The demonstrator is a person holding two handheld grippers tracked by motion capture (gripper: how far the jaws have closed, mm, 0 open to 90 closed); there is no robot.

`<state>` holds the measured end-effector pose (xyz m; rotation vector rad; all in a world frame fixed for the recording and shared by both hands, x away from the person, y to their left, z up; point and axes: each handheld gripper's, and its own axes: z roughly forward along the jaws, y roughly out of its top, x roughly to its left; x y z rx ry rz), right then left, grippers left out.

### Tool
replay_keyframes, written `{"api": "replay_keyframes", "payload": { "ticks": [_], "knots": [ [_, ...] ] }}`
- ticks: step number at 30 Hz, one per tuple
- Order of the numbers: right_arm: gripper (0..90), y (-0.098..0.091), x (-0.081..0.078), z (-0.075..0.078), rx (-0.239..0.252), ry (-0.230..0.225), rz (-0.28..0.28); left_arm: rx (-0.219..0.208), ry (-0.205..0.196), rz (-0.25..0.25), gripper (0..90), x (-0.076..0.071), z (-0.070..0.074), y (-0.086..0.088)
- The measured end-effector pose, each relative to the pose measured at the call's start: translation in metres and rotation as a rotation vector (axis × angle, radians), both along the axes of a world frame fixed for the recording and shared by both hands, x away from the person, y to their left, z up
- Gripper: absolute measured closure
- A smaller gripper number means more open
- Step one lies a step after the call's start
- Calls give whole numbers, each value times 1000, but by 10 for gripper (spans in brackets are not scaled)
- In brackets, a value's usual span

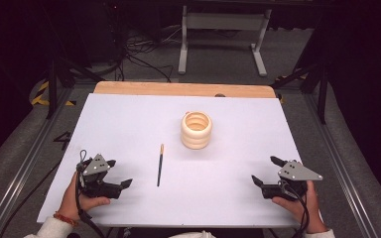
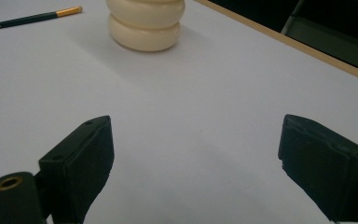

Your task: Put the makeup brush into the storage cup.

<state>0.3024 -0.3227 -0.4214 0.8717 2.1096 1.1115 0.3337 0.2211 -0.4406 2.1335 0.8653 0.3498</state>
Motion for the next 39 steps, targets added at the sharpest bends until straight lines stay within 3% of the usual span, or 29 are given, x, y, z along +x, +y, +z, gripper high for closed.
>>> {"api": "replay_keyframes", "payload": {
  "ticks": [2,5,9,13,15,18,21,25,27,33,35,39],
  "knots": [
    [113,1,0,0,1,1,6,29,-5,9,106,3,3,-3],
    [113,1,1,-2,-6,8,6,35,0,15,117,8,6,-8],
    [116,1,2,-2,-15,8,-32,61,35,8,117,15,7,-18],
    [117,0,2,-1,-7,8,-36,141,44,-5,120,21,9,-37],
    [117,0,2,-1,-10,8,-35,150,47,-17,134,24,10,-43],
    [117,2,2,-2,-23,9,-29,169,74,14,167,35,13,-56],
    [118,1,2,-2,-21,10,-28,173,76,15,188,38,16,-62],
    [118,0,2,-2,-17,17,-26,178,119,15,195,47,18,-71],
    [118,2,2,-2,-23,20,-20,145,152,-23,185,54,17,-75],
    [116,4,3,-5,-41,32,6,166,172,-14,224,62,19,-80],
    [117,4,3,-5,-41,32,2,193,184,-17,224,66,17,-85],
    [116,3,2,-3,-29,29,5,193,205,-16,236,71,17,-88]
  ]
}}
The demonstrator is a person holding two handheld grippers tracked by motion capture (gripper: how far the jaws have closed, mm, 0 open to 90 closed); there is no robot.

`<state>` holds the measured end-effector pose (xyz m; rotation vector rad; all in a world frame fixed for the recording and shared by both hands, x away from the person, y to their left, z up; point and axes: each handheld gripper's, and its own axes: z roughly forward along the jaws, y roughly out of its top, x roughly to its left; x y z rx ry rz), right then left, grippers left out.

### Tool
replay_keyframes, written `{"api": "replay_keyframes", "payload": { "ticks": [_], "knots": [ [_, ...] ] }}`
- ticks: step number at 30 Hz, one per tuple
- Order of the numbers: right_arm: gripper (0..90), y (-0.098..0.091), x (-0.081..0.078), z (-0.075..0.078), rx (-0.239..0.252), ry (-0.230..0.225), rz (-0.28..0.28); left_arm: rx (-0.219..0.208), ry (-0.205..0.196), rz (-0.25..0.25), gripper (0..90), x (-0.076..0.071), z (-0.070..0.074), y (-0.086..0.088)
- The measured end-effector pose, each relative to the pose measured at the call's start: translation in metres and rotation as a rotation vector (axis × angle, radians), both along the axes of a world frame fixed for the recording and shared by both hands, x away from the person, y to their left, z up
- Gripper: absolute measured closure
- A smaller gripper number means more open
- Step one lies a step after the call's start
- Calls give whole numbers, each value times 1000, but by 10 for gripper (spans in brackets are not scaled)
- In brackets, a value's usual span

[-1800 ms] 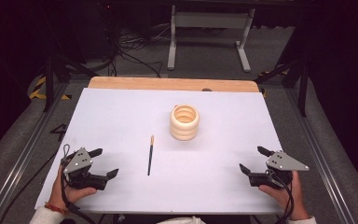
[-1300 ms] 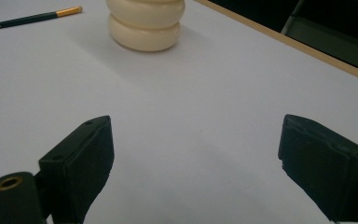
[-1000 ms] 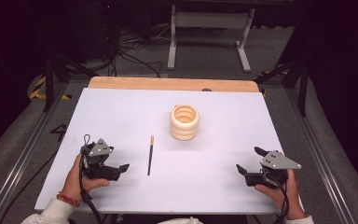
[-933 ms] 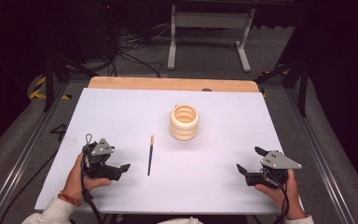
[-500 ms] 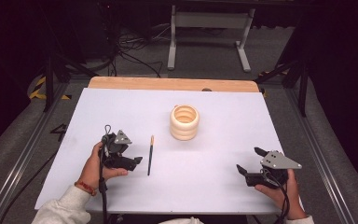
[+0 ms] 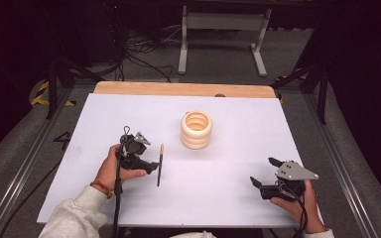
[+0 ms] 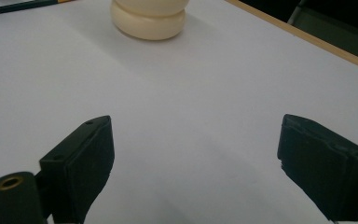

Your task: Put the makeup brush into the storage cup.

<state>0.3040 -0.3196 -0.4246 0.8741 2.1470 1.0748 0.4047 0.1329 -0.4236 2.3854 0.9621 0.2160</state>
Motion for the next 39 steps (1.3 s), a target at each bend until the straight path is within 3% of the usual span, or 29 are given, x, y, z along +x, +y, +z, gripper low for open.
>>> {"api": "replay_keyframes", "payload": {
  "ticks": [6,9,15,20,24,28,30,31,39],
  "knots": [
    [116,2,-1,0,-7,1,6,11,14,21,286,11,0,-9],
    [117,0,0,0,-2,6,0,42,36,14,317,19,-2,-16],
    [118,1,0,0,-6,5,2,8,112,71,356,38,-3,-23],
    [118,1,0,-1,-11,10,6,16,175,100,385,48,-10,-28],
    [118,1,0,-1,-13,14,7,21,167,107,399,51,-11,-31],
    [118,1,1,-2,-17,22,5,66,145,101,417,50,-11,-35],
    [118,2,2,-3,-22,26,11,88,130,103,443,49,-11,-37],
    [118,3,2,-3,-26,29,16,103,121,101,515,49,-10,-37],
    [117,3,2,-4,-32,41,27,143,93,55,587,48,-9,-37]
  ]
}}
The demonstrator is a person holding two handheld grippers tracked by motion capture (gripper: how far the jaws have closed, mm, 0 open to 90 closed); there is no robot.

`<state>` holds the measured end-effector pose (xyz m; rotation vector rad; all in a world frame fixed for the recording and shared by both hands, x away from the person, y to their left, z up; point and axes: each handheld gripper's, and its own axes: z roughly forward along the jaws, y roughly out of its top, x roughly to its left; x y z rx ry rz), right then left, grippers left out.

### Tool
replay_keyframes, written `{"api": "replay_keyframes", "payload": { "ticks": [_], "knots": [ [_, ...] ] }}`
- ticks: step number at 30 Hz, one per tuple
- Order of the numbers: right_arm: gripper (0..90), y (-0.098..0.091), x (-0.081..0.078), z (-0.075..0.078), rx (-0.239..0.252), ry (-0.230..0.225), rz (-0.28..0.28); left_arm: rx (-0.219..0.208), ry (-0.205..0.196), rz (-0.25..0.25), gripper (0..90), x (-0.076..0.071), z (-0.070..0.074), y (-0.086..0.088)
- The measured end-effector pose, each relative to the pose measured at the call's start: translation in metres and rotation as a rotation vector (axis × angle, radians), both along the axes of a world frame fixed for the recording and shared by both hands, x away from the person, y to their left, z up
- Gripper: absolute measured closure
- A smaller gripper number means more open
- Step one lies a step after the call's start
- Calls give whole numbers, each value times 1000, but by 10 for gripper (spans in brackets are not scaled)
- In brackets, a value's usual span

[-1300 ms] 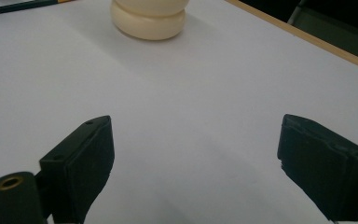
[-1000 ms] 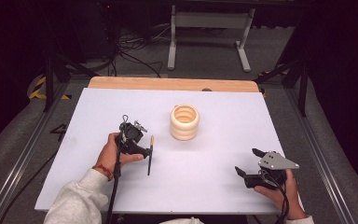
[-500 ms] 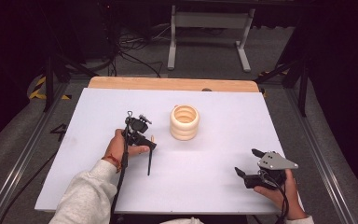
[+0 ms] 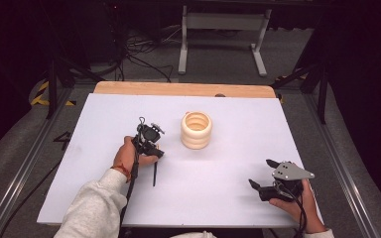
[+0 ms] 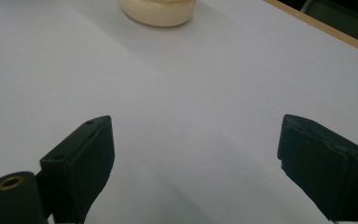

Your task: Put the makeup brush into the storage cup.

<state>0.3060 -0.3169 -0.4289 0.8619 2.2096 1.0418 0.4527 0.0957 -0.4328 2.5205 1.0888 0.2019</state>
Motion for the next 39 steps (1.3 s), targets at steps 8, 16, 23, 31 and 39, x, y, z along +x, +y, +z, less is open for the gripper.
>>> {"api": "replay_keyframes", "payload": {
  "ticks": [8,16,23,31,39],
  "knots": [
    [115,1,1,-1,-6,9,4,7,-8,-50,783,0,1,-1],
    [121,-5,1,2,36,-10,-43,18,-8,-95,832,1,1,-2],
    [120,-2,2,0,13,0,-23,3,3,-106,818,3,0,0],
    [121,0,3,-3,3,22,-4,9,27,-134,819,7,1,0],
    [121,1,4,-4,-6,41,1,97,143,-203,836,24,8,-11]
  ]
}}
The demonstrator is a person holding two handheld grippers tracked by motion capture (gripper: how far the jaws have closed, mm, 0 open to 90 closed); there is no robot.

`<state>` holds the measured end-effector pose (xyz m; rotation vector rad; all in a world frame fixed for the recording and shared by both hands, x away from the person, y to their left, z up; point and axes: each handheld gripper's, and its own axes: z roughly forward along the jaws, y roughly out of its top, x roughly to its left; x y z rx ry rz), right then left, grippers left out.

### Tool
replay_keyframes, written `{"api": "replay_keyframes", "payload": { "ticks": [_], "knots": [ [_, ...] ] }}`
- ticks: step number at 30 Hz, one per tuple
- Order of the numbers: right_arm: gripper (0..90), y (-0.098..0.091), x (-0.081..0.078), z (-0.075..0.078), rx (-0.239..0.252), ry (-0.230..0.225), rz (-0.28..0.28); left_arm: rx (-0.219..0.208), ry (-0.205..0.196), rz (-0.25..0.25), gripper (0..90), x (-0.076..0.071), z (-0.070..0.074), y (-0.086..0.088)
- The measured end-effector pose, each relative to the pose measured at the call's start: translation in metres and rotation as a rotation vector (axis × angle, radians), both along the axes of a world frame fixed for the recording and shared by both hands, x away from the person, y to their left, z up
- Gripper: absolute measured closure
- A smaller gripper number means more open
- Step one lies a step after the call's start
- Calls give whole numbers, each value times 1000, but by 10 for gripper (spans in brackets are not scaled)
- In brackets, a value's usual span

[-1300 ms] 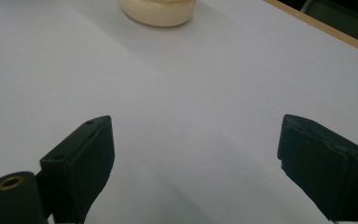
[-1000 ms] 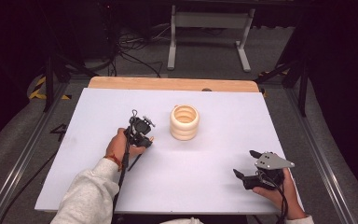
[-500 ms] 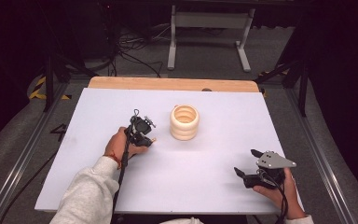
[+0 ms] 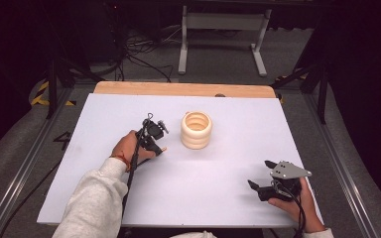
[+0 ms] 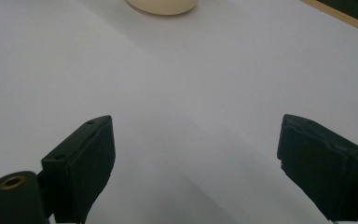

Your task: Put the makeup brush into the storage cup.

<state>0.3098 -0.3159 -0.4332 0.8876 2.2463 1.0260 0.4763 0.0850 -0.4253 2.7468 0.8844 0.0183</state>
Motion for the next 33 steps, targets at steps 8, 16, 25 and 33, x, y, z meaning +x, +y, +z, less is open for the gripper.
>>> {"api": "replay_keyframes", "payload": {
  "ticks": [8,16,25,33],
  "knots": [
    [122,0,0,0,-3,6,3,43,-5,-42,838,0,1,-6],
    [123,-2,-1,2,20,-4,-12,-88,-98,-15,839,-9,5,13],
    [124,-4,-1,4,28,-11,-21,-217,-200,-8,838,-24,31,25],
    [123,-5,-1,4,33,-19,-24,-304,-288,-30,839,-39,51,28]
  ]
}}
